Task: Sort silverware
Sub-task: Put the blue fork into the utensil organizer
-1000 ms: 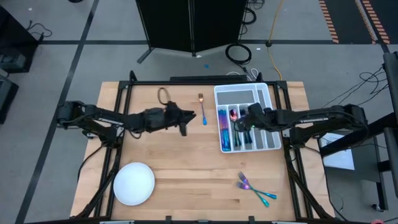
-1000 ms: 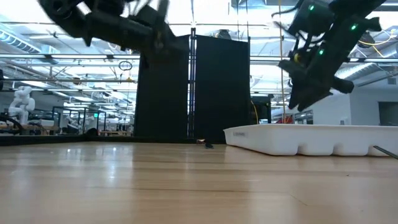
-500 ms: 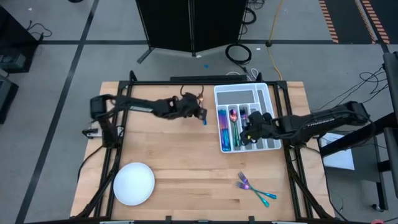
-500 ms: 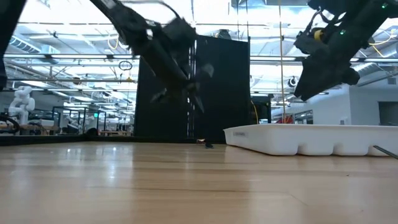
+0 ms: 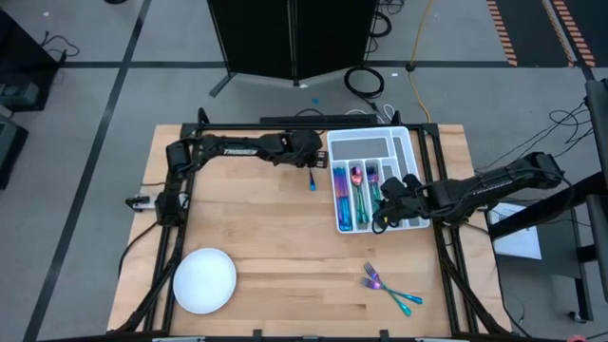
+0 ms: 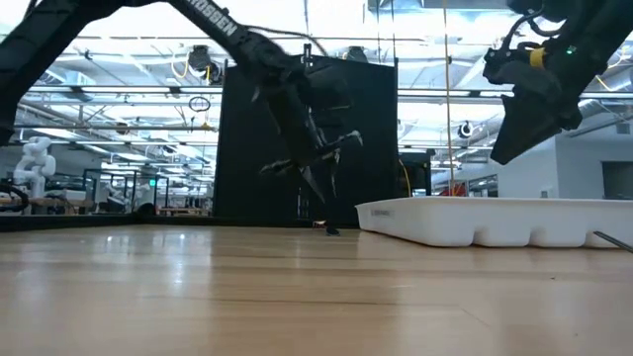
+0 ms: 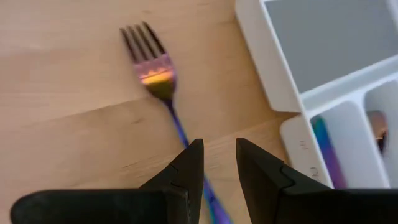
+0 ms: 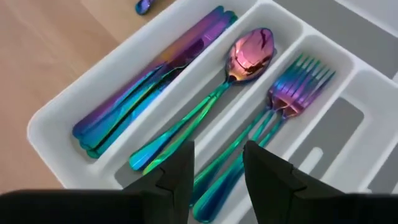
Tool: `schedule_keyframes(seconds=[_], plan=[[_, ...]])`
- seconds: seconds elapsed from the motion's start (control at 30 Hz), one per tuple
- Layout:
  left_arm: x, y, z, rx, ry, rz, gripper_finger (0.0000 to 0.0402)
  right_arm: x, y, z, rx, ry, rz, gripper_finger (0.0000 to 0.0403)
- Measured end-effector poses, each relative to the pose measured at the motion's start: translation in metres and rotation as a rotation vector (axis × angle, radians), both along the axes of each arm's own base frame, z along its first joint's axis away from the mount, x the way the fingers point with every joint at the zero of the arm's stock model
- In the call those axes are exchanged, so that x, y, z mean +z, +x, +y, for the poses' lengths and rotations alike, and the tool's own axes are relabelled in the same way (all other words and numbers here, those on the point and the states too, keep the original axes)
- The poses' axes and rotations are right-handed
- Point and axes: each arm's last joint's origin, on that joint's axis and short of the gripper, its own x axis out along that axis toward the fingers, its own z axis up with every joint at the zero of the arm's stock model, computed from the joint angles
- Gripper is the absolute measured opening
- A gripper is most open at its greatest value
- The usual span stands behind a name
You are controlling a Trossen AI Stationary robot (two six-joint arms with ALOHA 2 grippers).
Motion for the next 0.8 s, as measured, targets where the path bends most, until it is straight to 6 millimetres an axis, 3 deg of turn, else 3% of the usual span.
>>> schedule_keyframes(seconds=[0.1, 0.23, 0.37, 0.63, 0.8], plan=[[0.013, 0.001, -0.003, 0.034, 0.038, 0.093, 0.0095, 0.000, 0.000, 0.001, 0.005, 0.002, -0.001, 0.0123], [0.016, 0.004, -0.003, 0.057, 0.041, 0.062, 0.0095, 0.001, 0.001, 0.002, 0.006, 0.001, -0.018, 0.0123], [0.007, 0.006, -0.002, 0.062, 0.044, 0.082, 0.0095, 0.001, 0.002, 0.002, -0.001, 0.010, -0.034, 0.0123], [-0.032, 0.018, -0.007, 0.024, -0.008, 0.125, 0.0095, 0.001, 0.001, 0.006, -0.011, 0.037, -0.046, 0.0123], [-0.042, 0.019, -0.009, 0.040, 0.021, 0.159, 0.0095, 0.001, 0.001, 0.009, 0.004, 0.041, -0.049, 0.0123]])
